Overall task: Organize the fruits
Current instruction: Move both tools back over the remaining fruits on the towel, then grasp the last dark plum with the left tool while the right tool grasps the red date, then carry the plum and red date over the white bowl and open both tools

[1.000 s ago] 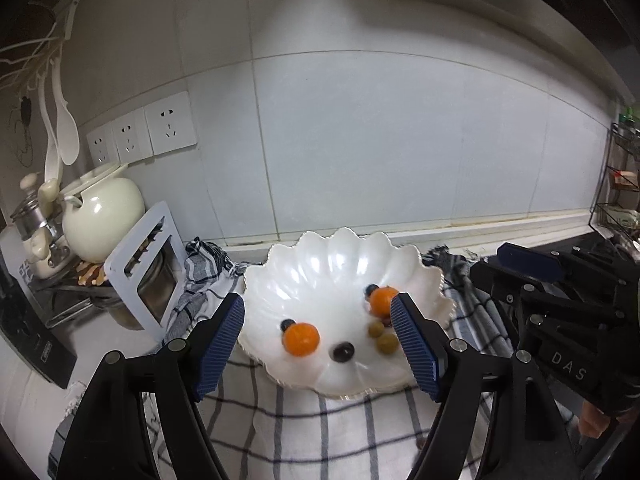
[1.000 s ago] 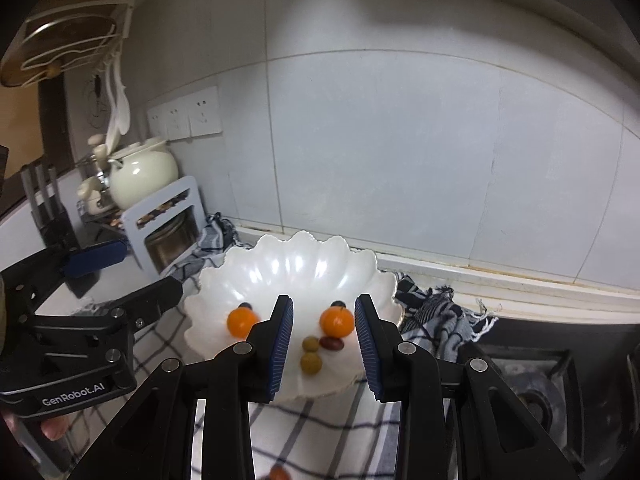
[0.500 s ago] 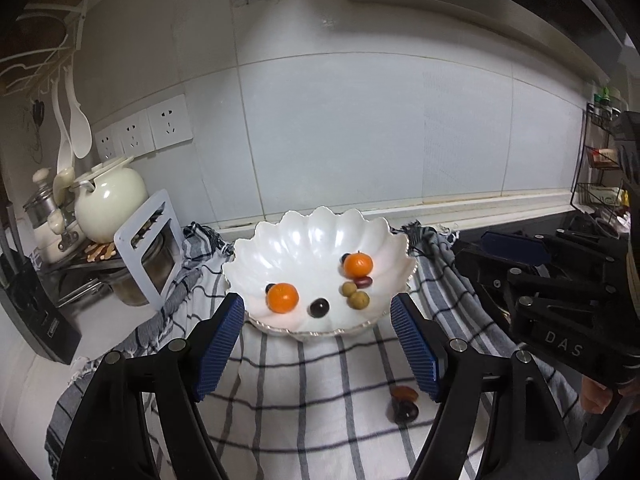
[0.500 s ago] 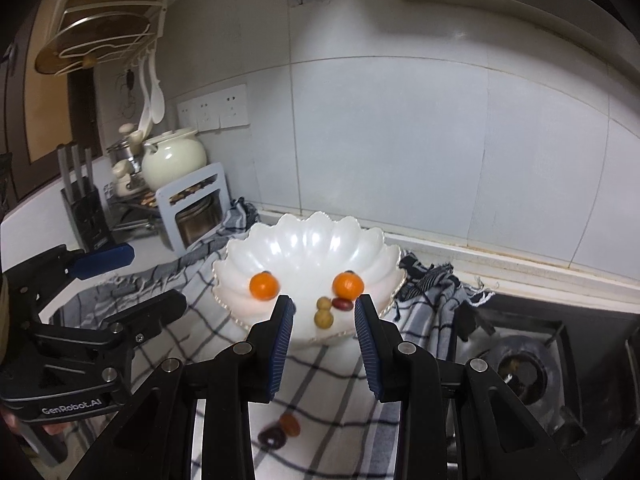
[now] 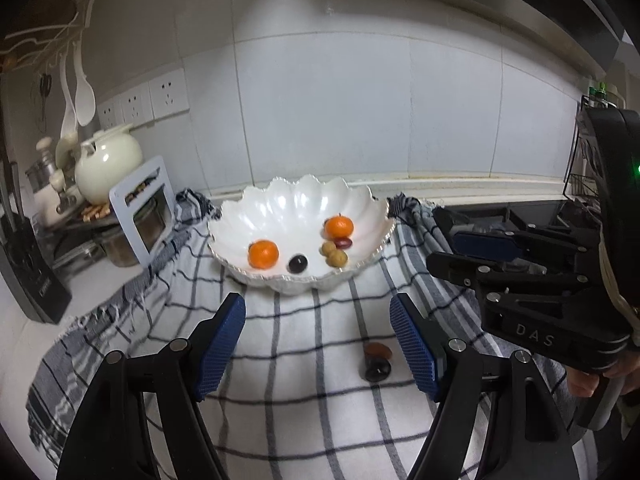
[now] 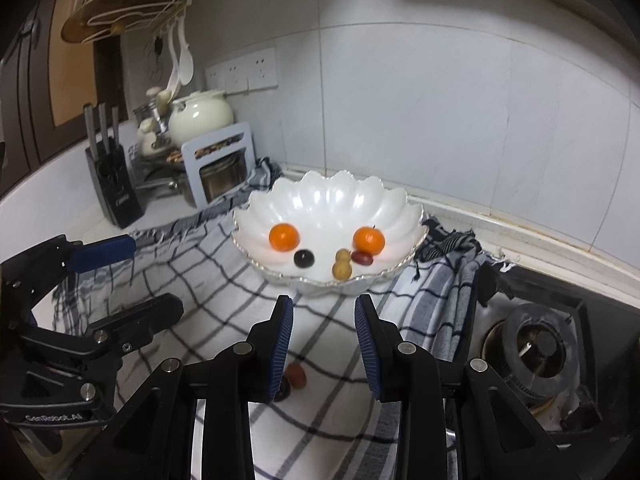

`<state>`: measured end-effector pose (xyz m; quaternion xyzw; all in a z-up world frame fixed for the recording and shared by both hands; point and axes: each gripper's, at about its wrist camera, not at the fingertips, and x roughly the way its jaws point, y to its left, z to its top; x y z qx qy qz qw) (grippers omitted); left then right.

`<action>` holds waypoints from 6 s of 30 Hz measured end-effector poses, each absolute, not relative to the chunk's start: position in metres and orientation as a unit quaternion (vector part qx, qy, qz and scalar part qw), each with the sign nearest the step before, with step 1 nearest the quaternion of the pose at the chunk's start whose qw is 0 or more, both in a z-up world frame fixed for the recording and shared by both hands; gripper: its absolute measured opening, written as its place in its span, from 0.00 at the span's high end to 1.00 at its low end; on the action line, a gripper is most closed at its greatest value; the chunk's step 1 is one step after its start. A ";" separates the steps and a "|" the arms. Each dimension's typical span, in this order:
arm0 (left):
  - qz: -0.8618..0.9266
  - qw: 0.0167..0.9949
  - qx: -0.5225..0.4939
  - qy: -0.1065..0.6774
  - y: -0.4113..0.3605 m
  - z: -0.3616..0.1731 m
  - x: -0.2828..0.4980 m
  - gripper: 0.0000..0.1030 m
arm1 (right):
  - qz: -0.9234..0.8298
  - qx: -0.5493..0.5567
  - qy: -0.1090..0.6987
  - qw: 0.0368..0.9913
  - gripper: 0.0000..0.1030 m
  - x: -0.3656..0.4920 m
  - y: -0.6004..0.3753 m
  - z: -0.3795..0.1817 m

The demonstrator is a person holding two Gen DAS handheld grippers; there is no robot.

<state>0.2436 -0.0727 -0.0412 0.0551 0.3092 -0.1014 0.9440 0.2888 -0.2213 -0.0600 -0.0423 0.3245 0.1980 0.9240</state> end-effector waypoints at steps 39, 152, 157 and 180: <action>-0.142 0.902 0.077 0.401 -0.121 -0.153 0.263 0.59 | 0.311 -0.103 0.403 0.855 0.68 0.322 -0.207 -0.150; -0.150 0.930 0.015 0.335 -0.034 -0.012 0.457 0.73 | 0.121 0.000 0.347 0.930 0.84 0.472 -0.166 -0.038; -0.144 0.917 0.020 0.372 -0.041 -0.026 0.483 0.73 | 0.123 -0.003 0.379 0.917 0.84 0.495 -0.163 -0.054; -0.116 0.875 0.026 0.470 -0.040 -0.082 0.539 0.46 | 0.103 -0.002 0.474 0.875 0.64 0.548 -0.167 -0.110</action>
